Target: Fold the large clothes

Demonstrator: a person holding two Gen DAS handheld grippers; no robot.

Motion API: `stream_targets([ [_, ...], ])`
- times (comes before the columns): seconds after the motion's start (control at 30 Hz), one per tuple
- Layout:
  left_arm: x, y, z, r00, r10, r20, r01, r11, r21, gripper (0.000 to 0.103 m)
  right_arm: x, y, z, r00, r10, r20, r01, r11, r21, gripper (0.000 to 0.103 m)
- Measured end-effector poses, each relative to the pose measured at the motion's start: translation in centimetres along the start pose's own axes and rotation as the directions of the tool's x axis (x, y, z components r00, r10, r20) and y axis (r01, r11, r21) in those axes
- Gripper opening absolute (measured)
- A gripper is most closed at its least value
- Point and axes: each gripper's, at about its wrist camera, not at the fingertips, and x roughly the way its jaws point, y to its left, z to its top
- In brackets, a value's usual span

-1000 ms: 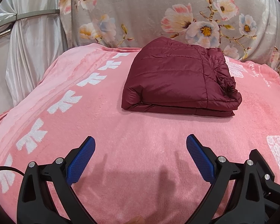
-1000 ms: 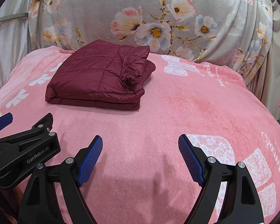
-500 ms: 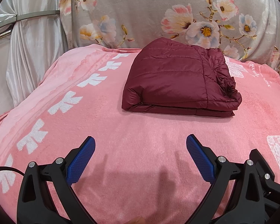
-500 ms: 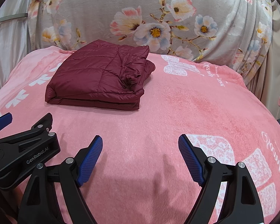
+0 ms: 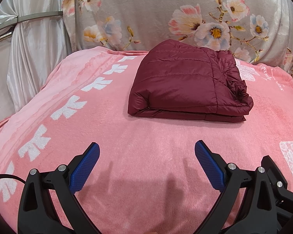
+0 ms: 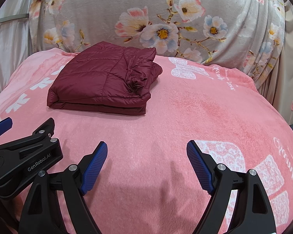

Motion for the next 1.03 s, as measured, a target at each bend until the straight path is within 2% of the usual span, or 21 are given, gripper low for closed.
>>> stream_targets([
  [0.53, 0.01, 0.24, 0.21, 1.0, 0.003, 0.0, -0.003, 1.0, 0.008, 0.095, 0.1, -0.1, -0.02, 1.0, -0.008, 0.0, 0.008, 1.0, 0.005, 0.081],
  [1.03, 0.08, -0.38, -0.04, 1.0, 0.016, 0.016, -0.017, 0.999, 0.029, 0.088, 0.15, -0.39, -0.07, 1.0, -0.006, -0.001, 0.006, 1.0, 0.003, 0.081],
])
